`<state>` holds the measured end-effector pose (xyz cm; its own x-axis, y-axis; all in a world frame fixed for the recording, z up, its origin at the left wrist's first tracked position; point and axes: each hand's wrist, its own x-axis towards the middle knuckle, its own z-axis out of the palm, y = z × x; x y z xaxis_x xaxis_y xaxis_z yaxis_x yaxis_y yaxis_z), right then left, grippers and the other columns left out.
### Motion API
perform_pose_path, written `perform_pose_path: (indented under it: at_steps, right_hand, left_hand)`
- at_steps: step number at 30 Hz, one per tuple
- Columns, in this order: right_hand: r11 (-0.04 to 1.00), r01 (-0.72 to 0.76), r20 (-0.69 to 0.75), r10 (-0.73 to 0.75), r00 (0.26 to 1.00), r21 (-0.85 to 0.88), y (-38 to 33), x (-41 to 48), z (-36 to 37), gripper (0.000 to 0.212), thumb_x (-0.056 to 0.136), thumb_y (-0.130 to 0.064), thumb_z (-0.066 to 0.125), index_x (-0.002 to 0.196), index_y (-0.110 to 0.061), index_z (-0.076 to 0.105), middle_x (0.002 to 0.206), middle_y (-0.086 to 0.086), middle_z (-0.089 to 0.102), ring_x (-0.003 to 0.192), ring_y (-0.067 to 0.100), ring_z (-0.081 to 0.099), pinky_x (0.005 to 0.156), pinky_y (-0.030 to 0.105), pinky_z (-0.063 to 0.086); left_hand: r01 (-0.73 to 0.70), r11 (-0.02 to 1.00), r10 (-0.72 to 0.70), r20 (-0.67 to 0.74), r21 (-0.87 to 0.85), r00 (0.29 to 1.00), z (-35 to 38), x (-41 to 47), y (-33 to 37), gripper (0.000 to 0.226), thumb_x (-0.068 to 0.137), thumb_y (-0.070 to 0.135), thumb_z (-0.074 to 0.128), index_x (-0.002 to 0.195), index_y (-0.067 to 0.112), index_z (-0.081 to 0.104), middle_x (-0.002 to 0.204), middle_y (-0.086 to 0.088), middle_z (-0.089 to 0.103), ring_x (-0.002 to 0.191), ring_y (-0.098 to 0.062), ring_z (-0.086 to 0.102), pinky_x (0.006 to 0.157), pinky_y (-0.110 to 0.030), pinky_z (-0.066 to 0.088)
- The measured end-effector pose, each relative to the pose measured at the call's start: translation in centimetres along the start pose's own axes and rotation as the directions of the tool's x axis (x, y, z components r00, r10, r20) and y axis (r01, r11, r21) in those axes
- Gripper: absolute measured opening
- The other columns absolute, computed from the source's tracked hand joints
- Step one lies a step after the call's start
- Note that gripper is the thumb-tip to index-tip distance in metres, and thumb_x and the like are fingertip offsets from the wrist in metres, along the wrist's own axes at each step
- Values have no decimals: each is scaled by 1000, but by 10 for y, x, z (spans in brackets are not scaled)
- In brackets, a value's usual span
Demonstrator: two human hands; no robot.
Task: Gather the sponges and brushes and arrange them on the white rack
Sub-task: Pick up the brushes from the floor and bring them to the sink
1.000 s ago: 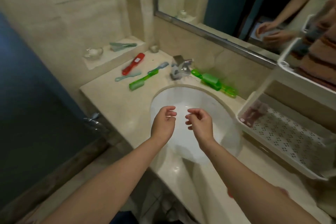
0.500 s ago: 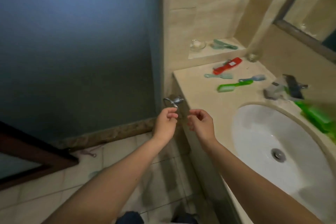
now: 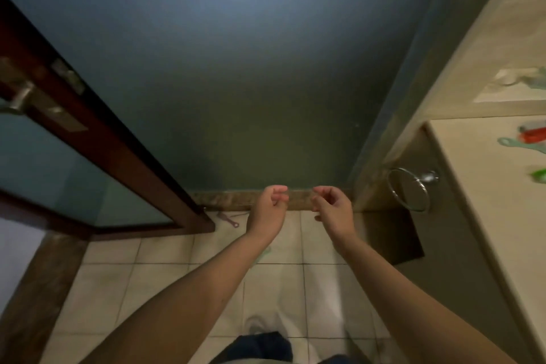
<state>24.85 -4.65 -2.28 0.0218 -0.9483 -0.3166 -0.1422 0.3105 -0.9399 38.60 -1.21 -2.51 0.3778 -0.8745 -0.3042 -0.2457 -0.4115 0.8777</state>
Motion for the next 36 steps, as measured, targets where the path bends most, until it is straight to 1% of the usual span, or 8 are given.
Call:
perform_pose_path:
  at_steps: [6, 10, 14, 19, 22, 29, 33, 36]
  right_hand:
    - [998, -50, 101, 54, 993, -39, 11, 1, 72, 12, 90, -5, 58, 92, -17, 63, 80, 3, 63, 73, 14, 58, 68, 29, 48]
    - [990, -90, 157, 106, 982, -105, 27, 12, 103, 16, 89, -4, 58, 94, -18, 63, 87, 4, 63, 79, 16, 58, 74, 33, 48]
    - [976, -107, 224, 150, 963, -191, 49, 31, 128, 18, 89, -3, 57, 96, -19, 62, 89, 7, 63, 75, 17, 57, 66, 29, 47]
    - [952, -94, 293, 182, 939, -290, 91, 74, 167, 20, 89, -6, 55, 102, -19, 62, 92, 5, 64, 74, 15, 58, 66, 29, 48]
    - [941, -64, 338, 182, 923, -333, 130, 108, 193, 21, 89, -5, 54, 102, -18, 62, 88, 3, 63, 72, 15, 57, 67, 31, 48]
    - [913, 21, 406, 161, 900, -408, 272, 209, 250, 24, 84, -2, 60, 103, -17, 63, 86, 0, 64, 72, 11, 57, 70, 23, 47]
    - [883, 115, 466, 127, 875, -456, 356, 271, 274, 25, 83, -5, 64, 101, -23, 62, 78, -3, 60, 68, 11, 55, 68, 26, 46]
    - [848, 206, 499, 79, 863, -489, 411, 314, 293, 24, 83, -9, 67, 99, -26, 62, 79, -1, 61, 68, 10, 55, 72, 28, 48]
  left_hand:
    - [114, 993, -114, -72, -5, 991, -63, 14, -46, 35, 91, 8, 49, 95, 42, 54, 95, 16, 65, 93, -13, 65, 88, -36, 52]
    - [197, 978, -203, -116, -61, 972, -81, 21, -76, 33, 92, 7, 49, 100, 38, 57, 97, 17, 64, 94, -12, 65, 89, -37, 52]
    - [239, 962, -258, -145, -132, 955, -92, 35, -106, 34, 91, 3, 49, 101, 34, 59, 97, 13, 64, 94, -16, 65, 89, -38, 52]
    - [254, 945, -290, -169, -207, 942, -91, 69, -157, 36, 92, 1, 48, 101, 34, 56, 99, 8, 63, 85, -15, 65, 71, -23, 51]
    - [269, 936, -313, -187, -227, 931, -78, 100, -202, 34, 92, 1, 48, 107, 30, 57, 100, 9, 62, 87, -12, 64, 68, -19, 48]
    - [307, 926, -353, -212, -219, 911, -22, 198, -348, 35, 92, 5, 51, 109, 34, 57, 103, 12, 63, 86, -8, 65, 79, -26, 53]
    - [290, 930, -341, -237, -224, 910, 12, 255, -433, 35, 91, 6, 53, 109, 36, 57, 102, 15, 62, 94, -2, 61, 74, -14, 47]
    - [285, 928, -342, -247, -239, 907, 37, 293, -488, 34, 90, 7, 54, 108, 35, 56, 101, 16, 62, 97, -2, 59, 79, -16, 44]
